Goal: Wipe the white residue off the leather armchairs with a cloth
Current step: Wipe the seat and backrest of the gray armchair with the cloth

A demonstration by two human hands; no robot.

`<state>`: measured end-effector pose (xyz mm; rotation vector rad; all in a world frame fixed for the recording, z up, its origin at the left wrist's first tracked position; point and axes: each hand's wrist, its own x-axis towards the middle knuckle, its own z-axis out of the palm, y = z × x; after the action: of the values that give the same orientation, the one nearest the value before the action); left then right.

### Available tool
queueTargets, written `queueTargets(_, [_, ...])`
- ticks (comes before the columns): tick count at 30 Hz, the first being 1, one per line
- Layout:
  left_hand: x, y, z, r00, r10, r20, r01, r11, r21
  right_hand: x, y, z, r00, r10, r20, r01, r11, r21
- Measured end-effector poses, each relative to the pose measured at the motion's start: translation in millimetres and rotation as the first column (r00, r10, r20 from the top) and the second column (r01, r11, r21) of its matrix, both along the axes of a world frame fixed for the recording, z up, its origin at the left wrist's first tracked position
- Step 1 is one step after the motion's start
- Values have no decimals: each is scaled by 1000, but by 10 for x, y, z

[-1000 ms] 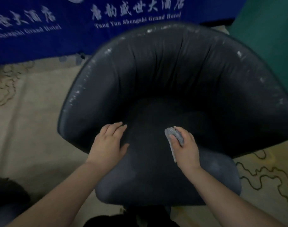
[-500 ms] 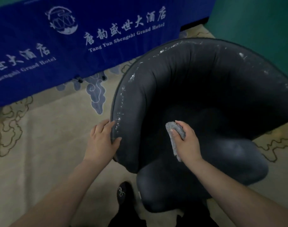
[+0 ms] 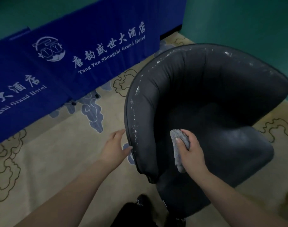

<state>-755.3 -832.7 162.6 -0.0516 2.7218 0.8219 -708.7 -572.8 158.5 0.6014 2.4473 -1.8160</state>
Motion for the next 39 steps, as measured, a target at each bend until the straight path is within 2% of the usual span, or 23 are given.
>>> queueTargets(5, [-284, -188, -141, 996, -84, -42, 82, 996, -37, -125, -236, -55, 994, -95, -49, 94, 996, -3])
queueTargets(10, [-752, -364, -281, 982, -190, 21, 191, 980, -55, -262, -686, -154, 982, -185, -34, 186, 982, 29])
queueTargets(14, [-1098, -489, -375, 954, -290, 73, 290, 957, 18, -303, -1138, -316, 943, -333, -9, 333, 941, 57])
queueTargets(18, [-1304, -539, -374, 875, -475, 99, 467, 880, 92, -247, -1503, -433, 900, -436, 21, 426, 887, 180])
queueTargets(20, [-1318, -518, -380, 850, -516, 109, 502, 855, 131, -235, -1594, -468, 911, -411, 39, 378, 868, 322])
queueTargets(22, [-1308, -503, -402, 853, -513, 100, 490, 851, 187, -240, -1660, -500, 931, -361, 49, 313, 861, 400])
queueTargets(27, [-1306, -494, -454, 869, -490, 65, 466, 856, 224, -285, -1760, -542, 938, -345, -32, 329, 860, 391])
queueTargets(32, [-1369, -473, -473, 869, -485, 97, 460, 865, 199, -705, -1809, -485, 969, -223, -105, 246, 880, 405])
queueTargets(36, [-1400, -466, -477, 875, -474, 98, 442, 865, 236, -1055, -1711, -441, 983, -163, -86, 184, 901, 394])
queueTargets(39, [-1428, -457, -453, 877, -467, 114, 429, 868, 252, -773, -1623, -450, 983, -169, -73, 184, 907, 378])
